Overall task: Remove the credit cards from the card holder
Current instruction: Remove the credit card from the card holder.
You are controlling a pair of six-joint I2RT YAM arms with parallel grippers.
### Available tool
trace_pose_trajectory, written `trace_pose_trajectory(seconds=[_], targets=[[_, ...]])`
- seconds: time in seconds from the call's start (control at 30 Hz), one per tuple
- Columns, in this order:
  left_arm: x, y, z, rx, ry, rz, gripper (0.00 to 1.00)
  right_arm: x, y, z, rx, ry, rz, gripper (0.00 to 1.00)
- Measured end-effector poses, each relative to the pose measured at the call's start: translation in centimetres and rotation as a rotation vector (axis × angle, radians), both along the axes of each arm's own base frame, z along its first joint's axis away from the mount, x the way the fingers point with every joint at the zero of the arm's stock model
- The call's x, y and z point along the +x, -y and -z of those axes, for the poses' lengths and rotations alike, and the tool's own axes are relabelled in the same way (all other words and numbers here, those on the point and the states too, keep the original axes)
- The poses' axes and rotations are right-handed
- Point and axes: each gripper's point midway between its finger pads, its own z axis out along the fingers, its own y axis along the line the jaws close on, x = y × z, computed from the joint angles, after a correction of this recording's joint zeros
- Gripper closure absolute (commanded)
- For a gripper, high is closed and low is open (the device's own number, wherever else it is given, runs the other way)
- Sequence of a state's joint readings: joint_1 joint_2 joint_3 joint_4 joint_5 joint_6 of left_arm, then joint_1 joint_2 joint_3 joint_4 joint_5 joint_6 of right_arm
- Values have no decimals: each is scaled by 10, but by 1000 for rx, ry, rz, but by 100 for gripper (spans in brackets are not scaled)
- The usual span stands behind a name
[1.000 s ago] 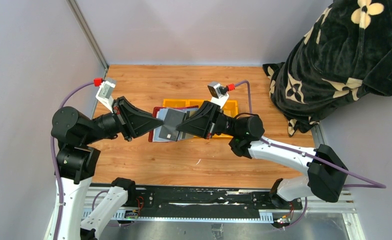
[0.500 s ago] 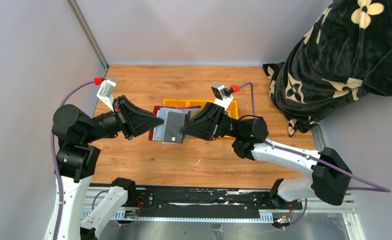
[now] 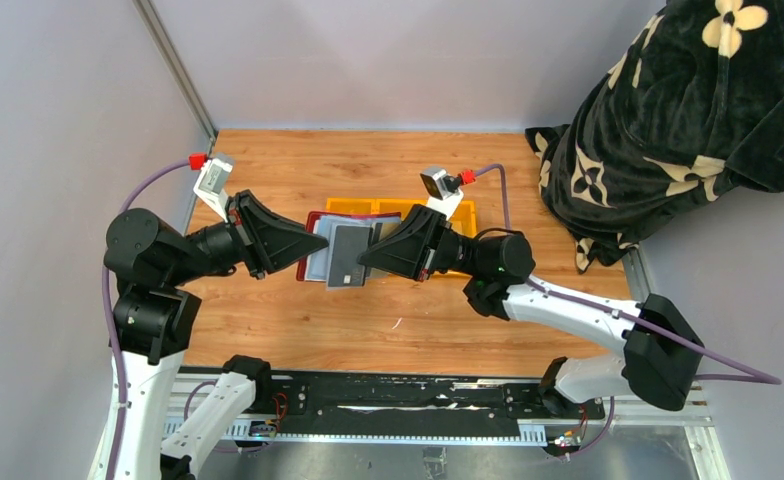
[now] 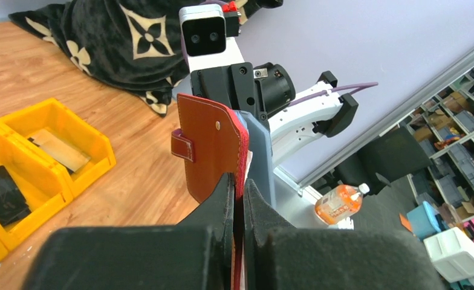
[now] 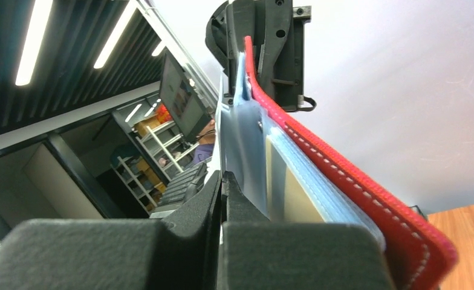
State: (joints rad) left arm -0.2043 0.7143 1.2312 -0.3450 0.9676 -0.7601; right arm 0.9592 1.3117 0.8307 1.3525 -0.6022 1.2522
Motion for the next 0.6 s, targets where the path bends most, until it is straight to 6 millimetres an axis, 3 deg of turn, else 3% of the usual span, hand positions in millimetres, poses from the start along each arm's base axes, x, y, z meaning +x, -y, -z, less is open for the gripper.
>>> trace_pose_trajectory(seconds=[0.03,0.07,0.17,0.43,0.6], targets=[[0,0,0,-2,-5,1,66,1,-1,1,-7,1,6,100],[0,0,-1,-6,-7,1,61,2,-1,2,-17,2,14,100],[-1,1,-5,-22,-6,5,54,4,-3,7,-60,11,45,100],[-9,1,-9,-48,14,27,63,8,-4,6,-119,47,142,100],[-6,1,12,-37,-27,25,59,7,-12,3,-128,65,147,100]])
